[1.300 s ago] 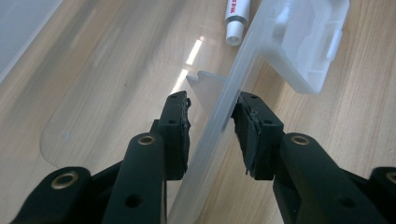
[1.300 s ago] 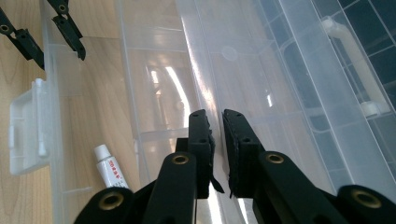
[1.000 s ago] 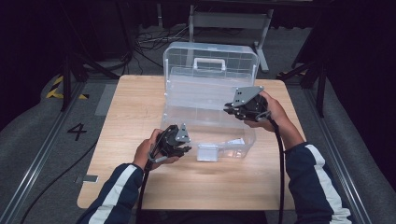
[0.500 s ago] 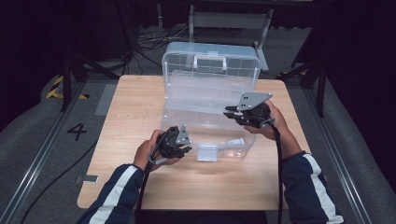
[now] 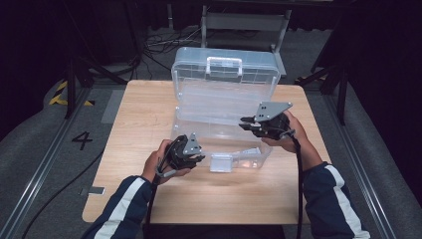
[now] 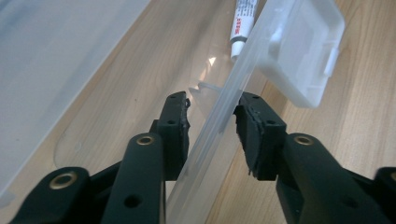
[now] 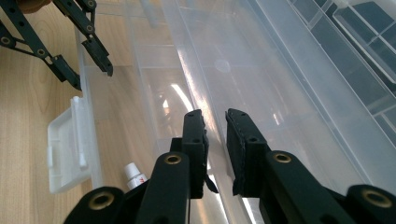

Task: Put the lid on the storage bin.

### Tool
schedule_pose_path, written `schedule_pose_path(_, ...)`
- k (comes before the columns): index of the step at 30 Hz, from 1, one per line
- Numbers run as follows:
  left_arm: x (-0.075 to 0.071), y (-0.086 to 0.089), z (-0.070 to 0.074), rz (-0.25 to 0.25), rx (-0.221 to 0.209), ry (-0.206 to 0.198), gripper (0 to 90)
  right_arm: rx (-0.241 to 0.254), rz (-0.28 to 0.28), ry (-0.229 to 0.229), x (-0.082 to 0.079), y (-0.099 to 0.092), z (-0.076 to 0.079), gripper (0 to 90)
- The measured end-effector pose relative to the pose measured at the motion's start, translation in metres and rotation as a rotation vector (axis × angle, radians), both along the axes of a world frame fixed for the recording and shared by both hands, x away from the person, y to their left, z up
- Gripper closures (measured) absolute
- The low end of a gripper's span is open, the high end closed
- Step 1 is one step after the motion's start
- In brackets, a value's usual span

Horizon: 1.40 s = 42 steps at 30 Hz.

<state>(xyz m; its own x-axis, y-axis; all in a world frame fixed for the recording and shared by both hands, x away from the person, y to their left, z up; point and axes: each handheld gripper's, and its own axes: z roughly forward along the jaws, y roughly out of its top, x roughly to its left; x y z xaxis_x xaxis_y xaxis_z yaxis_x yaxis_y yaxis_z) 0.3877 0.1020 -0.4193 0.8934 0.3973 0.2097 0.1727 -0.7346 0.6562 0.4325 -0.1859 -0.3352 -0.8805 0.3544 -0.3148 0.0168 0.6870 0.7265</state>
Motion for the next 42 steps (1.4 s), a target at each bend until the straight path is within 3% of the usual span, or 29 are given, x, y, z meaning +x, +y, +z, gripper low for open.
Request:
schedule_pose_path(8, -0.003, 0.009, 0.004, 0.011, -0.008, -0.011, 63.4, 0.002, 0.004, 0.003, -0.001, -0.001, -0.001, 77.6)
schedule_pose_path(12, -0.005, 0.014, 0.01, -0.003, -0.056, -0.012, 63.5, 0.0, 0.003, 0.001, -0.001, -0.001, -0.001, 77.4)
schedule_pose_path(19, -0.014, 0.023, 0.02, -0.015, -0.083, -0.036, 64.1, -0.004, 0.001, -0.004, -0.002, -0.001, -0.001, 77.2)
schedule_pose_path(29, -0.019, 0.044, 0.033, -0.035, -0.116, -0.055, 71.4, -0.008, 0.005, -0.004, -0.003, -0.001, -0.002, 77.2)
schedule_pose_path(32, -0.019, 0.053, 0.036, -0.008, -0.131, -0.062, 75.5, -0.008, 0.006, -0.004, -0.003, -0.001, -0.002, 77.1)
schedule_pose_path(34, -0.017, 0.062, 0.038, 0.012, -0.171, -0.057, 79.0, -0.008, 0.006, -0.004, -0.003, -0.001, -0.002, 77.1)
schedule_pose_path(42, -0.007, 0.077, 0.036, 0.091, -0.205, -0.057, 89.8, -0.014, 0.011, -0.009, -0.004, 0.0, -0.003, 76.9)
